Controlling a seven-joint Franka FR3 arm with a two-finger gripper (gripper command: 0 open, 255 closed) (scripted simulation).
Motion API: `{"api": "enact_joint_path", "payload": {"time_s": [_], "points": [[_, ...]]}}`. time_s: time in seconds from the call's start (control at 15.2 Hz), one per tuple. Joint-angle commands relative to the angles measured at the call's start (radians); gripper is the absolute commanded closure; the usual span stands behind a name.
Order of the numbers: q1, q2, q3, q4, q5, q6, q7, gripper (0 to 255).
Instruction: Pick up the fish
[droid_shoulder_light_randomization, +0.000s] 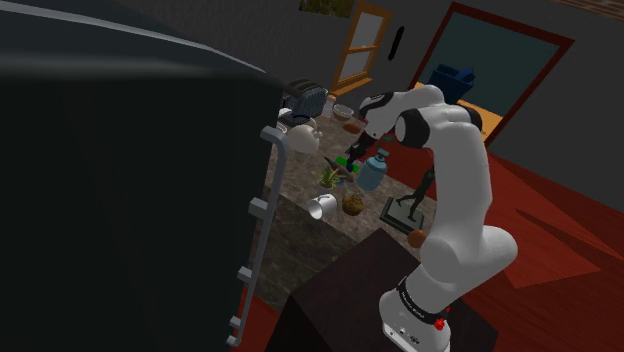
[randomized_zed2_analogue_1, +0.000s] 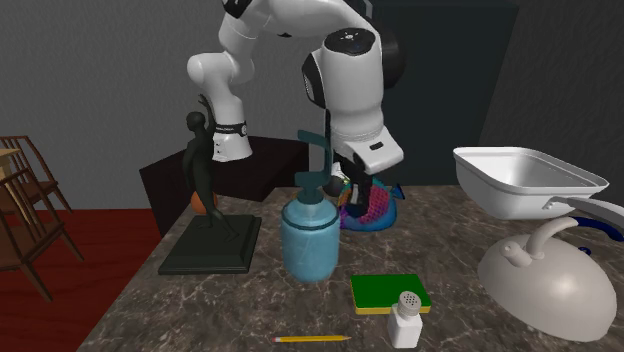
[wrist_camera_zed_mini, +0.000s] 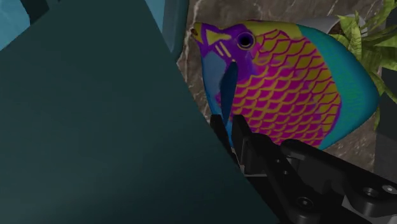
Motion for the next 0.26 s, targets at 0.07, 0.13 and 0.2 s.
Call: {"api": "enact_joint_path", "payload": {"time_s": [0.07, 0.13, 0.2], "points": [[0.003, -0.025, -0.008, 0.000, -0.011, -0.023, 0.010, 255], [0.004, -0.026, -0.008, 0.000, -0.011, -0.024, 0.010, 255], [0.004, -0.026, -0.008, 0.000, -0.011, -0.024, 0.010, 255]]}}
